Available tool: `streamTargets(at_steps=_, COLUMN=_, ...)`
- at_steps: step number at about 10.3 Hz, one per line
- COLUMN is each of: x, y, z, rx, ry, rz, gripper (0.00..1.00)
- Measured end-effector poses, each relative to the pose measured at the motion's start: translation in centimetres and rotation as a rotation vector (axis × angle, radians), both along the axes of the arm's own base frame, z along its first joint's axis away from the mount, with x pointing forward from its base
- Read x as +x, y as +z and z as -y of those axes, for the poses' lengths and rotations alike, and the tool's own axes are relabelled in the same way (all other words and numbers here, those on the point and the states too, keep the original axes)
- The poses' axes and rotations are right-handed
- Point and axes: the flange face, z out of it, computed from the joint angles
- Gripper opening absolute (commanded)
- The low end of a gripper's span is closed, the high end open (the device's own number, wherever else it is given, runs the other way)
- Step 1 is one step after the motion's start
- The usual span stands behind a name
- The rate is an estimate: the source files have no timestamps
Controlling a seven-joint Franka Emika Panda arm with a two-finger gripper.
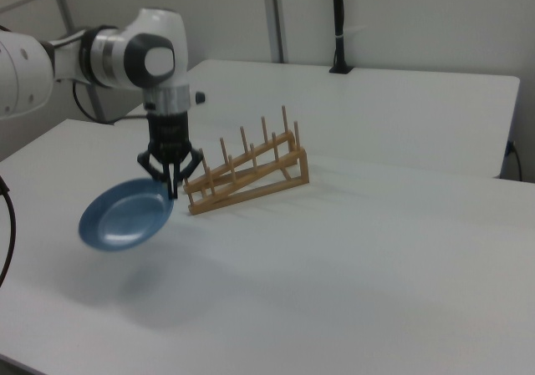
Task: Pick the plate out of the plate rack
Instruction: 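Carry the blue plate beside the rack and set it flat on the table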
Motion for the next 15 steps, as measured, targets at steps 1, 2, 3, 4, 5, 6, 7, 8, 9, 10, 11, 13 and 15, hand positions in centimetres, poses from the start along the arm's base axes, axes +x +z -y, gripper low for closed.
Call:
streamTargets(at_steps=1, x=-0.7, y=-2.2, z=0.1, rx=0.021, ry=0.088, rz=-0.066, gripper=0.00)
streamTargets(at_steps=2, x=-1.1, y=-4.7, z=0.1, rx=0.035, ry=0.137, rz=-0.117, gripper=0.00)
streamTargets(at_steps=3, x=-1.3, y=-7.0, z=0.2, rx=0.032, ry=0.161, rz=-0.161, gripper=0.00)
streamTargets(at_steps=4, x=-1.2, y=-8.9, z=0.3, rx=0.026, ry=0.174, rz=-0.194, gripper=0.00)
streamTargets(at_steps=5, x=-1.2, y=-10.6, z=0.4, rx=0.014, ry=0.182, rz=-0.221, gripper=0.00)
streamTargets(at_steps=6, x=-1.0, y=-11.8, z=0.5, rx=0.000, ry=0.189, rz=-0.232, gripper=0.03)
streamTargets(at_steps=7, x=-0.8, y=-12.8, z=0.6, rx=-0.009, ry=0.194, rz=-0.232, gripper=0.23)
streamTargets(at_steps=8, x=-0.5, y=-13.5, z=0.7, rx=-0.024, ry=0.202, rz=-0.230, gripper=0.40)
streamTargets(at_steps=9, x=-0.4, y=-13.7, z=0.8, rx=-0.035, ry=0.205, rz=-0.229, gripper=0.56)
streamTargets(at_steps=10, x=-0.3, y=-13.4, z=0.9, rx=-0.045, ry=0.200, rz=-0.223, gripper=0.75)
streamTargets(at_steps=11, x=-0.1, y=-13.1, z=1.0, rx=-0.062, ry=0.182, rz=-0.214, gripper=0.90)
streamTargets(at_steps=13, x=0.4, y=-11.9, z=1.0, rx=-0.095, ry=0.113, rz=-0.180, gripper=0.99)
streamTargets(at_steps=15, x=1.0, y=-8.1, z=1.0, rx=-0.130, ry=0.001, rz=-0.100, gripper=1.00)
